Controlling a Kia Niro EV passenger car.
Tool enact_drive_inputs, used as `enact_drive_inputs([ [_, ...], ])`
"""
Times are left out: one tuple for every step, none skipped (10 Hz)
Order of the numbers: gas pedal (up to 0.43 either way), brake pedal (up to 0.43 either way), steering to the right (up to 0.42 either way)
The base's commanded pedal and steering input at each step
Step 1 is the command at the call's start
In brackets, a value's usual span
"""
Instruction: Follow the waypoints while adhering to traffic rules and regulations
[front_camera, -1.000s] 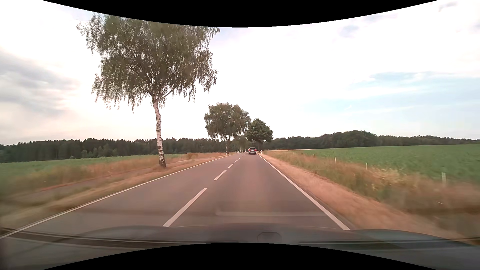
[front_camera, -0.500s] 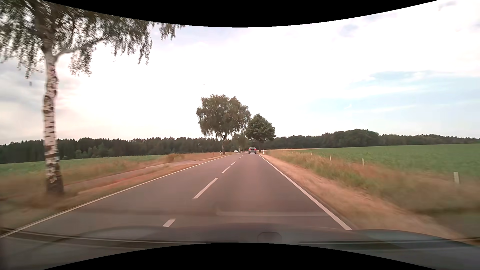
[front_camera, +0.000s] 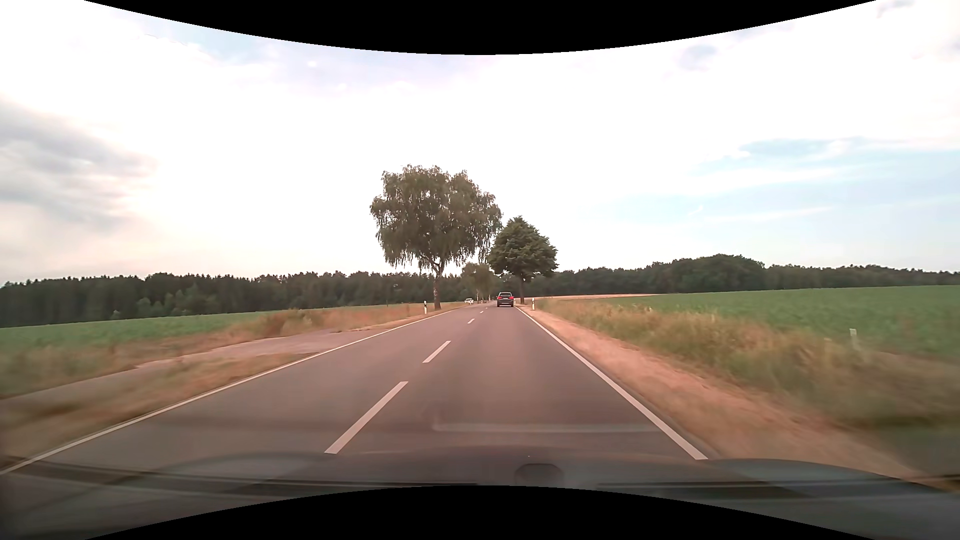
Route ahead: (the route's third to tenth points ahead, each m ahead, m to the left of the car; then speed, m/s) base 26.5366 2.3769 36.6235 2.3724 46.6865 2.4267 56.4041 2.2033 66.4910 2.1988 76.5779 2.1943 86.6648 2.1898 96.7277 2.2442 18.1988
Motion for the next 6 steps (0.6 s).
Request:
enact_drive_inputs([
  [0.059, 0.0, -0.002],
  [0.059, 0.0, -0.002],
  [0.087, 0.0, -0.002],
  [0.11, 0.0, -0.002],
  [0.157, 0.0, -0.002],
  [0.157, 0.0, -0.002],
])
